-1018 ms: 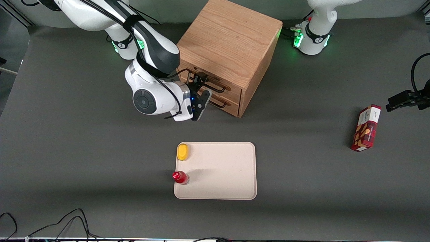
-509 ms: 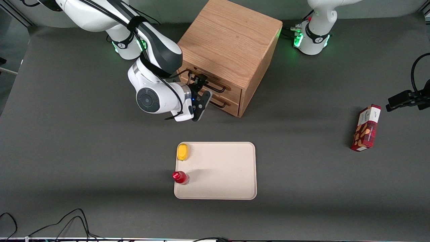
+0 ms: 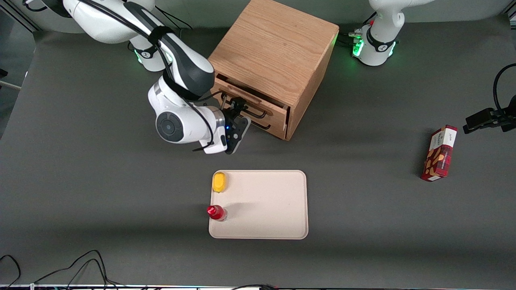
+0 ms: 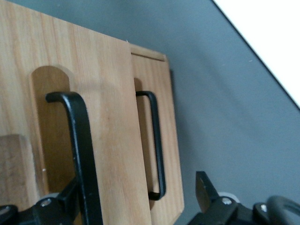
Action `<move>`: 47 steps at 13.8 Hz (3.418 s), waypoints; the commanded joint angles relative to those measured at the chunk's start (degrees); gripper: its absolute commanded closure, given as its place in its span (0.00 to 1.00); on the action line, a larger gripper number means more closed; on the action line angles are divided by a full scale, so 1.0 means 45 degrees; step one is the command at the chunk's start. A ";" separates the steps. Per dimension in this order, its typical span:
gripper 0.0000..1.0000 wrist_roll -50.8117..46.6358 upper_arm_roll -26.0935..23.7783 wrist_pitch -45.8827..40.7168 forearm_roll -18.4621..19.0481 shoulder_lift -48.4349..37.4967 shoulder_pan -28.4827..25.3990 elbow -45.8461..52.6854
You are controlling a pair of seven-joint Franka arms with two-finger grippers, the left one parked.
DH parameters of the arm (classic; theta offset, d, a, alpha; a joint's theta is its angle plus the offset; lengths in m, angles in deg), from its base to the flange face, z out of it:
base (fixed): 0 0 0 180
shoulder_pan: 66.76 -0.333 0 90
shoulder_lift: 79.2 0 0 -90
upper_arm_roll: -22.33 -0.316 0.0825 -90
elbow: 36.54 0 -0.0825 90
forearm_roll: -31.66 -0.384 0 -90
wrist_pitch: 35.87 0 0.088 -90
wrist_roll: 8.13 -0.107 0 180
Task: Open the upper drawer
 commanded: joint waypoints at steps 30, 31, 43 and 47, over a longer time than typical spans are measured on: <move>0.00 0.1403 0.2581 -0.2562 0.1434 0.3003 0.0243 0.6112; 0.00 0.1563 0.2621 -0.2581 0.1453 0.3003 0.0262 0.6112; 0.00 0.1448 0.2875 -0.4024 0.1394 0.1996 0.0438 0.7675; 0.00 -0.0303 0.3733 -0.6226 0.3536 -0.1249 0.0457 0.7323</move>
